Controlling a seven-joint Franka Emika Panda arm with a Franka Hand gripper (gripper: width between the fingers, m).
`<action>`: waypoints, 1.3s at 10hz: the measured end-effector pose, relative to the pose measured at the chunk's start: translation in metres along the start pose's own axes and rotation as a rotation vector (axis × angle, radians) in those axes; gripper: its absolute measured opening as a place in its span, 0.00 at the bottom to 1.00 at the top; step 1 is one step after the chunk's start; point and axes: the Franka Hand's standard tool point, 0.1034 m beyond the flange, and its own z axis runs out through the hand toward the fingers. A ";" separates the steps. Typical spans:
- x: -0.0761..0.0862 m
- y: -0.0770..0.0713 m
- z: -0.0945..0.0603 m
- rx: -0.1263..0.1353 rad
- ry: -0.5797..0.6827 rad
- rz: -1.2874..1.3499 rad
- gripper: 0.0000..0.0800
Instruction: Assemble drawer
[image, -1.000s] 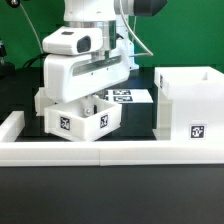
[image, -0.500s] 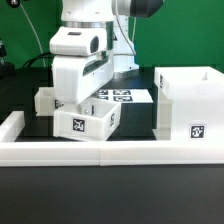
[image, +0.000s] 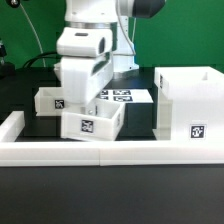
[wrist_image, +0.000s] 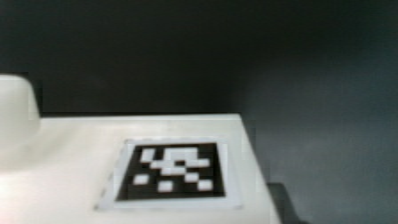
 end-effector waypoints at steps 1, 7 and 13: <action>0.002 0.000 0.000 0.000 0.000 -0.013 0.05; 0.013 -0.004 0.003 0.015 -0.014 -0.154 0.05; 0.023 -0.002 0.005 0.024 -0.009 -0.169 0.05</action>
Offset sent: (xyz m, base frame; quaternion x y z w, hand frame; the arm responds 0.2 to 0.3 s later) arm 0.0000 0.0000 0.0000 0.0000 0.0000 -0.0650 0.9979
